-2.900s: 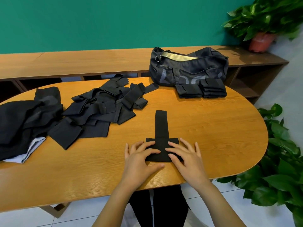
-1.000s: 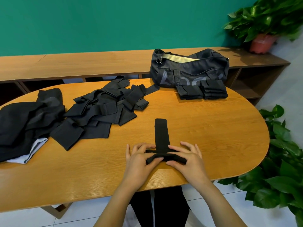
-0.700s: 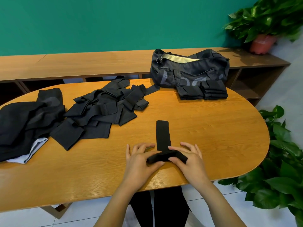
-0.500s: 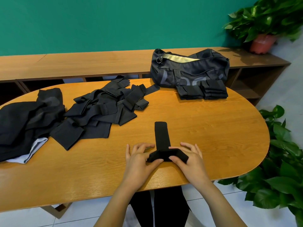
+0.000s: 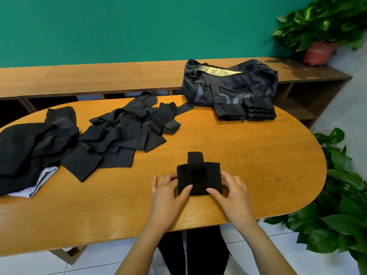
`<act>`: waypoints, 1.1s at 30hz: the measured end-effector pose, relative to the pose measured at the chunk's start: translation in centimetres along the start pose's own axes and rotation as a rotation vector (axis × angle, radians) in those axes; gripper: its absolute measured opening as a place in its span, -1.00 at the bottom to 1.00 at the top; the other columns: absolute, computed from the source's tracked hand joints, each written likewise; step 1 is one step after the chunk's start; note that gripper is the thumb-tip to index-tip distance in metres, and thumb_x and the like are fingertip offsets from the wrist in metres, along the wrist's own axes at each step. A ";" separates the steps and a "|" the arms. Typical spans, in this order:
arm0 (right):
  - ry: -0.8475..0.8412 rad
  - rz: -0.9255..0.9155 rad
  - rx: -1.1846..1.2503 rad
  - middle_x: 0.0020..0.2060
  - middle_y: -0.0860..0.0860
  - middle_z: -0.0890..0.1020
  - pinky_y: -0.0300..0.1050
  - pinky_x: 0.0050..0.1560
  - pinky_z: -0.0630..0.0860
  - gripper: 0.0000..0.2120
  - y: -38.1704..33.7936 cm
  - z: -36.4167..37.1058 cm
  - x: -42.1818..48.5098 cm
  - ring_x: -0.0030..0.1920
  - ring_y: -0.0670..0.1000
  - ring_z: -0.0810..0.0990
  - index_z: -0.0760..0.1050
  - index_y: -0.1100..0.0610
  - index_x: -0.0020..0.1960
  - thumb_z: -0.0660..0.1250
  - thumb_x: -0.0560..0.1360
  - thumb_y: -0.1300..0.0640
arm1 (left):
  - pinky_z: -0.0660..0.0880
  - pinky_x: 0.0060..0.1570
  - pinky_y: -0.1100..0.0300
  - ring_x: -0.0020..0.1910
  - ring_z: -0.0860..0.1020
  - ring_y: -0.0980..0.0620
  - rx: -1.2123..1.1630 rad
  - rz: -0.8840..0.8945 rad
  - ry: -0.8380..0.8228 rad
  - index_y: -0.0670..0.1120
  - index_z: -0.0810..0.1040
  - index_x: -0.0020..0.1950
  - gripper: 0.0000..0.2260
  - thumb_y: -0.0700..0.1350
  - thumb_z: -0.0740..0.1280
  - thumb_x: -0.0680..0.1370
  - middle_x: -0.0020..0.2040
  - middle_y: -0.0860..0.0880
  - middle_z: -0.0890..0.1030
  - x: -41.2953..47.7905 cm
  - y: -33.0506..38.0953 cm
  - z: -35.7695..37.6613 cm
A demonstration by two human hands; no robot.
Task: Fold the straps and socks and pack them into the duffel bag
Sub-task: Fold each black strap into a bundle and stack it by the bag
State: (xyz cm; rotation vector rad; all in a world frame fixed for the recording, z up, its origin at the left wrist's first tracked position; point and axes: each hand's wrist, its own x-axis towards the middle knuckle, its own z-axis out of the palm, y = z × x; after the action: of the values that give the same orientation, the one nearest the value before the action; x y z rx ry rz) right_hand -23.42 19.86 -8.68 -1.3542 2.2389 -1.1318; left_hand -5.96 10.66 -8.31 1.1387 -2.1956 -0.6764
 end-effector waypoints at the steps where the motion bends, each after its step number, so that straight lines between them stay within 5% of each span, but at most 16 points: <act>1: 0.001 0.010 0.002 -0.06 -0.21 0.45 -0.07 0.25 0.37 -0.43 -0.1 -0.1 0.0 0.19 -0.06 0.38 0.25 -0.28 0.34 0.42 0.42 -0.17 | -0.09 0.52 -0.01 0.25 0.38 0.23 0.013 -0.004 0.013 0.03 0.63 0.11 -0.72 0.14 0.28 0.54 0.17 0.16 0.50 0.0 0.0 0.1; 5: 0.014 -0.003 0.011 -0.05 -0.21 0.45 -0.05 0.26 0.36 -0.28 -0.3 0.0 0.2 0.13 -0.12 0.36 0.10 -0.32 0.39 0.47 0.40 -0.12 | 0.06 0.51 -0.05 0.19 0.39 0.23 -0.006 -0.053 0.064 0.04 0.49 0.19 -0.70 0.10 0.38 0.51 0.13 0.16 0.50 0.1 0.3 0.0; 8: 0.039 -0.078 -0.037 0.29 -0.23 0.31 -0.06 0.34 0.29 -0.29 -0.3 0.0 0.3 0.33 -0.17 0.17 0.14 -0.31 0.41 0.47 0.42 -0.11 | 0.05 0.52 0.00 0.33 0.33 0.20 -0.022 -0.064 0.039 0.05 0.27 0.46 -0.43 0.10 0.39 0.51 0.29 0.16 0.43 0.1 0.4 -0.2; 11: -0.040 -0.169 -0.120 0.48 -0.31 0.15 -0.01 0.41 0.06 -0.48 -0.2 -0.2 0.3 0.48 -0.16 -0.01 0.25 -0.35 0.38 0.37 0.51 -0.09 | -0.06 0.51 0.02 0.41 0.26 0.14 0.020 0.017 0.012 0.12 0.40 0.38 -0.60 0.08 0.34 0.55 0.41 0.18 0.34 0.0 0.5 -0.3; 15: -0.092 -0.219 -0.221 0.39 -0.39 0.25 -0.08 0.49 -0.14 -0.72 0.5 0.3 0.2 0.51 -0.14 0.07 0.42 -0.32 0.30 0.18 0.60 -0.17 | -0.12 0.51 -0.05 0.43 0.18 0.18 -0.007 0.037 -0.041 0.19 0.57 0.19 -0.75 0.13 0.35 0.52 0.46 0.26 0.23 0.0 0.3 -0.4; 20: -0.108 -0.196 -0.237 0.36 -0.43 0.23 -0.23 0.42 -0.28 -0.52 0.5 0.3 0.3 0.49 -0.18 0.05 0.40 -0.36 0.29 -0.06 0.48 -0.39 | -0.20 0.49 -0.09 0.45 0.12 0.17 0.095 0.058 -0.156 0.29 0.48 0.28 -0.55 0.29 0.38 0.41 0.44 0.32 0.24 0.0 0.3 -0.5; 26: -0.136 -0.195 -0.220 0.35 -0.44 0.23 -0.16 0.44 -0.25 -0.42 0.4 0.1 0.3 0.45 -0.26 -0.01 0.40 -0.39 0.26 -0.02 0.34 -0.54 | -0.19 0.49 -0.07 0.44 0.17 0.19 0.057 0.044 -0.112 0.28 0.53 0.22 -0.66 0.25 0.31 0.46 0.36 0.33 0.29 0.1 0.3 -0.5; 30: -0.128 -0.206 -0.182 0.32 -0.40 0.29 -0.12 0.46 -0.18 -0.53 0.2 0.0 0.3 0.43 -0.25 0.03 0.47 -0.36 0.20 0.21 0.35 -0.47 | -0.20 0.49 -0.03 0.42 0.19 0.21 -0.006 0.037 -0.093 0.27 0.57 0.17 -0.58 0.34 0.14 0.42 0.32 0.33 0.32 0.0 0.3 -0.5; 33: -0.093 -0.206 -0.134 0.28 -0.36 0.38 -0.08 0.46 -0.09 -0.68 0.1 0.0 0.3 0.41 -0.23 0.10 0.53 -0.33 0.12 0.19 0.42 -0.31 | -0.17 0.50 -0.02 0.40 0.21 0.19 -0.047 0.025 -0.066 0.22 0.63 0.10 -0.55 0.36 0.11 0.42 0.35 0.27 0.37 0.0 0.3 -0.4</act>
State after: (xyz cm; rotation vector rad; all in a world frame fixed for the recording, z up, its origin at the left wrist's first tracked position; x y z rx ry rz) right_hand -23.65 19.64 -8.73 -1.6881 2.1821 -0.9732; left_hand -5.83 10.70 -7.82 1.0779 -2.2331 -0.7603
